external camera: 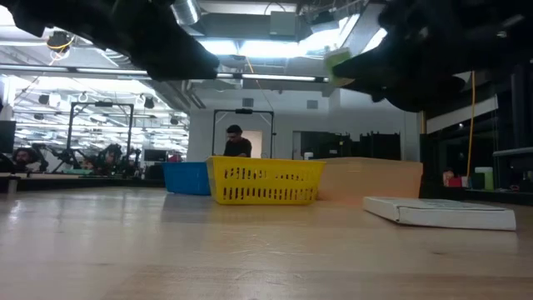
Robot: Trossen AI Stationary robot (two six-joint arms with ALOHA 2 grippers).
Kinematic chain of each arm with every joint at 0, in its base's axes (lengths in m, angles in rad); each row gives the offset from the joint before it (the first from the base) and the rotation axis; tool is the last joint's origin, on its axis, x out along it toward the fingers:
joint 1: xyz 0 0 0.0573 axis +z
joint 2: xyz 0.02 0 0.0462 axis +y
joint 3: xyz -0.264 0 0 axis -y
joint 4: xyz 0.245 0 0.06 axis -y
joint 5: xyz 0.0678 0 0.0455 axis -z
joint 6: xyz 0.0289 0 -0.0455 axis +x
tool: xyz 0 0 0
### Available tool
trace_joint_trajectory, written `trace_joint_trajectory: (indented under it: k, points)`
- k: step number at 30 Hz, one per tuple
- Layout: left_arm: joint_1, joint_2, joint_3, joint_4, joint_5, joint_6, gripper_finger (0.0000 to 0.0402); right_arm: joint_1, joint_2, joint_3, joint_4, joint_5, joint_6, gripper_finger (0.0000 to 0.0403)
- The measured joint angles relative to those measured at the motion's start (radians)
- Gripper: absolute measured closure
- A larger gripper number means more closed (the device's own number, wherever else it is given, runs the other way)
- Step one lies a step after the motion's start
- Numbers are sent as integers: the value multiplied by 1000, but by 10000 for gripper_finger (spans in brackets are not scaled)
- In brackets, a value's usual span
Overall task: Pick and place items into bin
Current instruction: Put the green charger adapter into the blue bin
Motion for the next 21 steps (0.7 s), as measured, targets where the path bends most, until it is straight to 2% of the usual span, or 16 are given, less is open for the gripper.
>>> trace_joint_trajectory:
  k: [5, 9, 13, 21]
  points:
    - [33, 0, 0, 24, 100, 17, 166, -55, 134, 91, 42, -135, -72, 283]
    - [59, 0, 0, 37, 110, 17, 173, -94, 199, 134, 103, -224, -77, 283]
    - [78, 30, 0, 94, 122, 24, 175, -111, 257, 169, 166, -257, -89, 283]
    - [105, 184, 0, 394, 185, 133, 174, -110, 365, 276, 187, -317, -134, 283]
